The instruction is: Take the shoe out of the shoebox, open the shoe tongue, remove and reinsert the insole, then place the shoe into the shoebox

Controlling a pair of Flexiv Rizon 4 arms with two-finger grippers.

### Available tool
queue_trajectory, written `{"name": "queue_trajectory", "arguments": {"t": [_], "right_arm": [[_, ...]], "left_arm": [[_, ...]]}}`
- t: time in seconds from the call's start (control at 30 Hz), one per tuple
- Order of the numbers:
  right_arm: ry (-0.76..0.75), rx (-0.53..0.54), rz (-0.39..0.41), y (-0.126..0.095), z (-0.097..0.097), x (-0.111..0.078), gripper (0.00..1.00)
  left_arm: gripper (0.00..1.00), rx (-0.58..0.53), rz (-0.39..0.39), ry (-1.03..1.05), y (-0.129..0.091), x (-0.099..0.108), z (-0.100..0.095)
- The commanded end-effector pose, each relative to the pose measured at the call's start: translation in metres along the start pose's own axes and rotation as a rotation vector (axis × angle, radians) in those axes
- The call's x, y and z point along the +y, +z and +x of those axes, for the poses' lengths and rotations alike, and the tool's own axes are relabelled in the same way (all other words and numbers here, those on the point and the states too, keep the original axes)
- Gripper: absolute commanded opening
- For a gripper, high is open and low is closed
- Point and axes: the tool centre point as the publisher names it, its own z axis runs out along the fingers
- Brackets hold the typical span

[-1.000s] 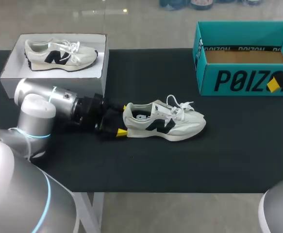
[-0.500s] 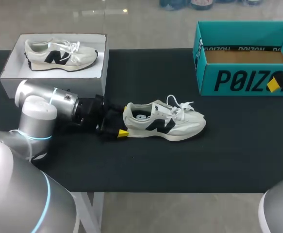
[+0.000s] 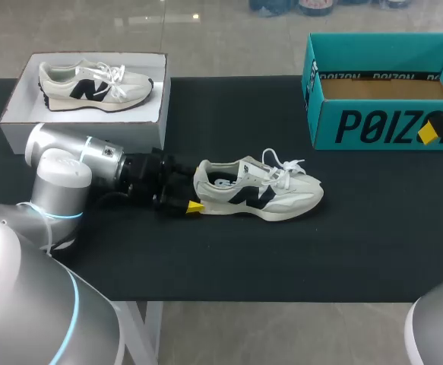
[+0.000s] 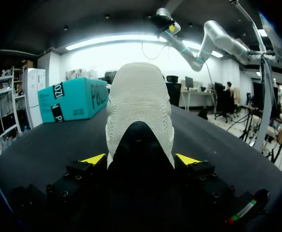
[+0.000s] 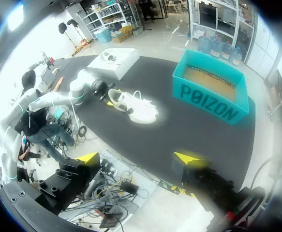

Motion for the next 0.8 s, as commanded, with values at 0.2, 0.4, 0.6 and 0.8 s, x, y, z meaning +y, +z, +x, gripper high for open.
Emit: {"name": "queue_trajectory", "arguments": {"t": [0.2, 0.4, 0.6, 0.8], "right_arm": [[0.001, 0.001, 0.006, 0.001, -0.001, 0.003, 1.0], [0.001, 0.001, 0.006, 0.001, -0.001, 0.003, 1.0], [0.001, 0.001, 0.006, 0.001, -0.001, 0.003, 1.0], [0.058, -0.123, 0.091, 0.004, 0.014, 0.014, 1.0]], "left_arm": [[0.0, -0.001, -0.005, 0.0, 0.002, 0.0, 0.0], [0.0, -0.001, -0.005, 0.0, 0.002, 0.0, 0.0], [0.0, -0.001, -0.005, 0.0, 0.002, 0.0, 0.0], [0.0, -0.001, -0.005, 0.0, 0.002, 0.0, 0.0]]}}
